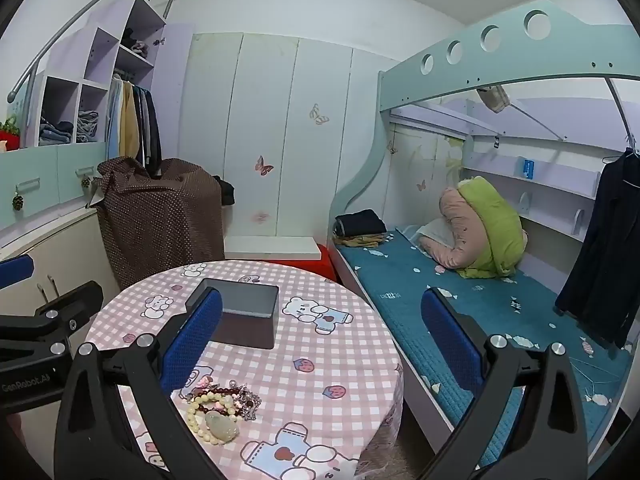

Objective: Organize jewelry

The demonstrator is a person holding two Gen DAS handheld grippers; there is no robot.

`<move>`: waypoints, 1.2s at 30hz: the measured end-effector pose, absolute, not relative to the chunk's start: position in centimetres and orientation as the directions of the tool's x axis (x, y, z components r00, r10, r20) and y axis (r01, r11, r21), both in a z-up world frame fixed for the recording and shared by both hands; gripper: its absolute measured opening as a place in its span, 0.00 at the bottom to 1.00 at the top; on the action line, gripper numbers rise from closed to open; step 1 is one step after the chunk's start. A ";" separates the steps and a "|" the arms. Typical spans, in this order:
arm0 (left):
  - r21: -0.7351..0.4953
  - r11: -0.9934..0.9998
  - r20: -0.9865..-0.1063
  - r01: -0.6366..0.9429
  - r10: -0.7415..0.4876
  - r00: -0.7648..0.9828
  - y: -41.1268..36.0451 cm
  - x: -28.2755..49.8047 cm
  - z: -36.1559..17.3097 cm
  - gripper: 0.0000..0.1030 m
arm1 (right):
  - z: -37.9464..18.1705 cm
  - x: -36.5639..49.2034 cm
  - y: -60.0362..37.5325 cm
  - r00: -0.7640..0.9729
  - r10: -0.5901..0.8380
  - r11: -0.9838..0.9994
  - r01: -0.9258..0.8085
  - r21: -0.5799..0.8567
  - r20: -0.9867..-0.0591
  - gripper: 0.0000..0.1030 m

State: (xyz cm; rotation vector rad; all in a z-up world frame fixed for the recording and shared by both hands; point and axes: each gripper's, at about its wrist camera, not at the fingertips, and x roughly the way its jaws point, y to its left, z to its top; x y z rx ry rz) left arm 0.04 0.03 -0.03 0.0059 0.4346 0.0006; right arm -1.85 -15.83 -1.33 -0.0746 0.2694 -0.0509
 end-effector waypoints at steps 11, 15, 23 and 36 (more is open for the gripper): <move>0.024 1.000 -0.423 -0.001 0.011 0.906 -0.1 0.1 -0.1 0.95 | -1.3 -1.8 -15.9 0.960 -0.047 0.997 0.029 -0.069 -0.275 0.93; 0.024 1.000 -0.430 0.010 0.001 0.903 0.0 0.4 -0.6 0.95 | -1.9 -1.6 -16.1 0.958 -0.033 0.998 0.017 -0.058 -0.283 0.93; 0.023 1.000 -0.432 0.002 0.008 0.902 0.0 0.6 -0.9 0.95 | -1.2 -1.9 -16.0 0.958 -0.017 0.999 0.004 -0.045 -0.285 0.93; 0.021 1.000 -0.431 0.010 0.000 0.902 0.1 0.1 -0.3 0.95 | -1.1 -2.0 -16.1 0.957 0.001 0.999 -0.011 -0.032 -0.289 0.93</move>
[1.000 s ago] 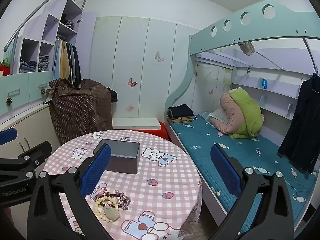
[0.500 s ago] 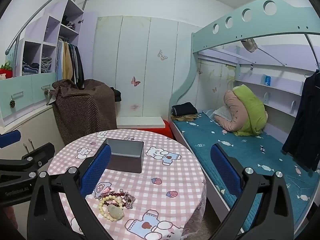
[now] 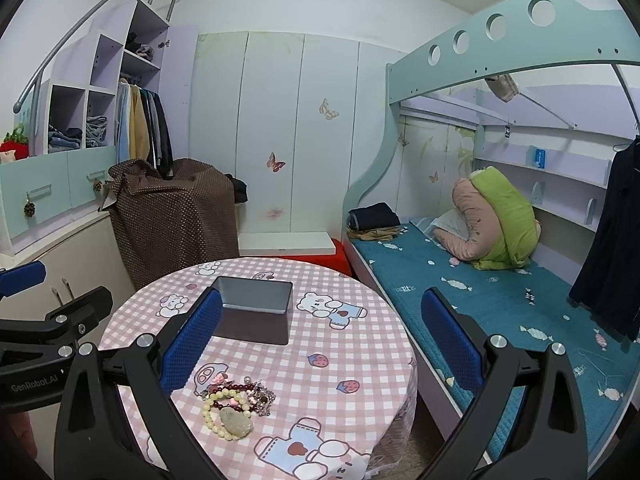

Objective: Organize jewelry

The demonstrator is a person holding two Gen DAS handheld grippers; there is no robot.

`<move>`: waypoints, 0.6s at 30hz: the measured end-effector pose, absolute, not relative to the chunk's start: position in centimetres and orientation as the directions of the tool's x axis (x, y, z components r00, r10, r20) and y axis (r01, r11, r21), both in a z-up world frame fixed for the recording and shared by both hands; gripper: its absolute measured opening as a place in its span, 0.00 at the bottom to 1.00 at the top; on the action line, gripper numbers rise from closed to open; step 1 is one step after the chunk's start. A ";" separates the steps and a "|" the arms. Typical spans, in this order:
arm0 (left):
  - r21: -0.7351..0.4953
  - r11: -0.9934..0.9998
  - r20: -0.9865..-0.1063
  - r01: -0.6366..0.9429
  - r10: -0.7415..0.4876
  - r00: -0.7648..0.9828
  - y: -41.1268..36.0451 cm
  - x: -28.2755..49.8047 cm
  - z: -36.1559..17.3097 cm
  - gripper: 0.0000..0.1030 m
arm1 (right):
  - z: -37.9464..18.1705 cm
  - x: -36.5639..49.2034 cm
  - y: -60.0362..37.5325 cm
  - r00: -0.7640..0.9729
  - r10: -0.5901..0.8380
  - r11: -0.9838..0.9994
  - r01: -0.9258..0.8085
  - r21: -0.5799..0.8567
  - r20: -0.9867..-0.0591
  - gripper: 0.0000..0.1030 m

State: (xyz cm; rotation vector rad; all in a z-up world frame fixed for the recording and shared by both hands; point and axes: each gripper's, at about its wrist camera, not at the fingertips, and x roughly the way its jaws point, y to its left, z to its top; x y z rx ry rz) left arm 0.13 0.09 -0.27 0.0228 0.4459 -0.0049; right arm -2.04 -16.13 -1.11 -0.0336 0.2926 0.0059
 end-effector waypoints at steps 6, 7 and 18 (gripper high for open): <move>0.023 1.000 -0.419 0.018 -0.007 0.908 -0.2 -0.5 0.2 0.95 | -1.0 -2.2 -16.2 0.958 0.000 0.999 -0.010 -0.032 -0.286 0.93; 0.024 1.000 -0.417 0.019 -0.007 0.909 -0.2 -0.6 0.3 0.95 | -0.9 -2.2 -16.2 0.958 0.000 0.999 -0.010 -0.032 -0.286 0.93; 0.024 0.999 -0.415 0.025 -0.013 0.910 -0.4 -0.9 0.6 0.95 | -0.7 -2.6 -16.3 0.960 0.002 1.000 -0.010 -0.029 -0.280 0.93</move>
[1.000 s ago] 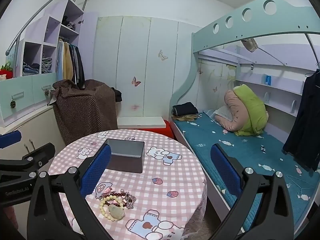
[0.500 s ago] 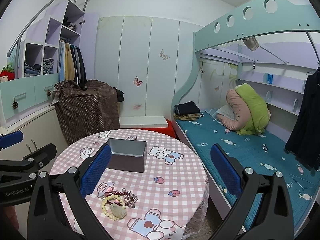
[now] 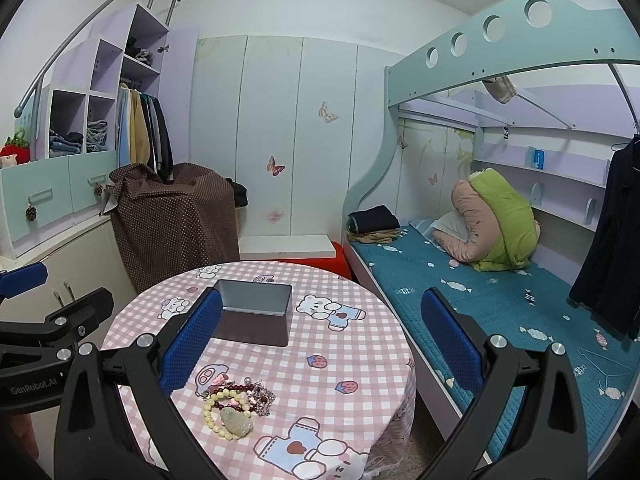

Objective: Organize jewelry

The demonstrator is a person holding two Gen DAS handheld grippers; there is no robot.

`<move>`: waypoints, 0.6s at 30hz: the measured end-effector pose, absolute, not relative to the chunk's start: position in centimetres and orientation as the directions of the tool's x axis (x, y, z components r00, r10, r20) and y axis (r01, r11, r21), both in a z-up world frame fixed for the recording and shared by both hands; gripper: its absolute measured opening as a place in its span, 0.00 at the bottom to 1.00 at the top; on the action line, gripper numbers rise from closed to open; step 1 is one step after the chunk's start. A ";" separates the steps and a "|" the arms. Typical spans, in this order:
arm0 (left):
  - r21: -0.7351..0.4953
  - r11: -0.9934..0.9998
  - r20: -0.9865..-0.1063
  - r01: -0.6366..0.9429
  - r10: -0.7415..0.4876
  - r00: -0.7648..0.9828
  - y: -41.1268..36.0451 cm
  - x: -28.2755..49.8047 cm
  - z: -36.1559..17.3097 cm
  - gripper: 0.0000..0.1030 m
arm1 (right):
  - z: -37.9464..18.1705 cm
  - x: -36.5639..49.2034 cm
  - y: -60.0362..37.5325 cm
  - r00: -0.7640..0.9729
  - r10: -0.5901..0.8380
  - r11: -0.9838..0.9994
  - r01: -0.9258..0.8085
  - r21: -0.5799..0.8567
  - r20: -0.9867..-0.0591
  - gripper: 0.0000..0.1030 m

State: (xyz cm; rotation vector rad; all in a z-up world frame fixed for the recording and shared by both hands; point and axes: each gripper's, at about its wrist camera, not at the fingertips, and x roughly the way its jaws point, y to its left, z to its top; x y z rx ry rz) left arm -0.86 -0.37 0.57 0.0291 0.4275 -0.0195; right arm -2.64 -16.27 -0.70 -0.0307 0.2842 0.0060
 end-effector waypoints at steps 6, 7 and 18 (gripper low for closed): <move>0.022 0.999 -0.415 0.026 -0.014 0.910 -0.4 -0.9 0.7 0.95 | -0.7 -2.8 -16.4 0.960 0.003 1.000 -0.011 -0.027 -0.280 0.93; 0.021 0.999 -0.415 0.026 -0.015 0.910 -0.5 -1.0 0.7 0.95 | -0.8 -2.7 -16.4 0.960 0.002 1.000 -0.011 -0.028 -0.280 0.93; 0.017 0.999 -0.414 0.028 -0.019 0.910 -0.8 -1.2 1.0 0.95 | -0.6 -2.9 -16.4 0.959 0.005 1.000 -0.013 -0.026 -0.283 0.93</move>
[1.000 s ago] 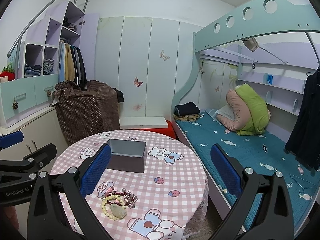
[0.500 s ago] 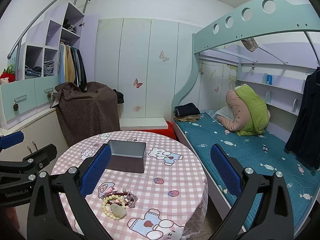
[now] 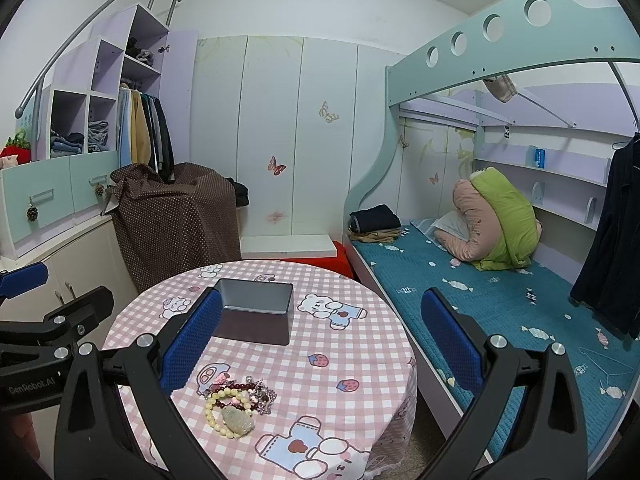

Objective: Organize jewelry

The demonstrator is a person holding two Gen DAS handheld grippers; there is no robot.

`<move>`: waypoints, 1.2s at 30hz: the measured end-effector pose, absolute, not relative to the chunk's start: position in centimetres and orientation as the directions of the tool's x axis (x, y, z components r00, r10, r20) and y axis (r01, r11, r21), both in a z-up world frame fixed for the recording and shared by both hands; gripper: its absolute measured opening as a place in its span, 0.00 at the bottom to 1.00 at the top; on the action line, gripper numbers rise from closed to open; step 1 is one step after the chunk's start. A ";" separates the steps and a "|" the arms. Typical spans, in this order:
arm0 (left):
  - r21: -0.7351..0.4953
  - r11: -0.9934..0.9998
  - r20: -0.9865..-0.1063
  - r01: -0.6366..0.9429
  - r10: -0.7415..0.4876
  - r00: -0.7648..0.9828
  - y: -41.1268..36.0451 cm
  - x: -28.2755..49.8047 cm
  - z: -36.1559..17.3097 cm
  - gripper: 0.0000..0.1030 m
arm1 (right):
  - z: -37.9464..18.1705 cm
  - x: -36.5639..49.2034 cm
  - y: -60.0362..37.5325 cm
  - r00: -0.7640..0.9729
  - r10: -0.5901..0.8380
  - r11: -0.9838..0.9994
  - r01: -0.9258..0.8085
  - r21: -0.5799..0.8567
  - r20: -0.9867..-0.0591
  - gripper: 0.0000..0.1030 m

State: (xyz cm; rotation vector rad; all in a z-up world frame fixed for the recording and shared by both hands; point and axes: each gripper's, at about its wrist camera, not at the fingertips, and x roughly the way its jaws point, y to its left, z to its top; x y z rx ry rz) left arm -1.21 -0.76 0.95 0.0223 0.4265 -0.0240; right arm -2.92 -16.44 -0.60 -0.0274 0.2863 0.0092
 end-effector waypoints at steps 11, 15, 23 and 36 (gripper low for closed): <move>0.019 1.000 -0.399 0.014 -0.005 0.917 -0.7 -1.1 0.8 0.95 | -0.9 -2.4 -16.6 0.954 0.017 1.000 -0.022 -0.014 -0.299 0.93; 0.026 1.000 -0.401 0.016 -0.004 0.916 -0.8 -0.9 0.5 0.95 | -1.4 -2.2 -16.7 0.951 0.012 1.000 -0.016 -0.011 -0.308 0.93; 0.030 0.999 -0.413 0.027 -0.012 0.911 -0.9 0.1 -0.9 0.95 | -2.3 -1.5 -17.3 0.943 0.030 1.000 -0.026 0.018 -0.330 0.93; -0.059 0.998 -0.429 0.024 -0.047 0.902 1.2 2.8 -5.5 0.95 | -6.5 1.4 -18.0 0.897 0.120 0.991 -0.084 0.103 -0.426 0.93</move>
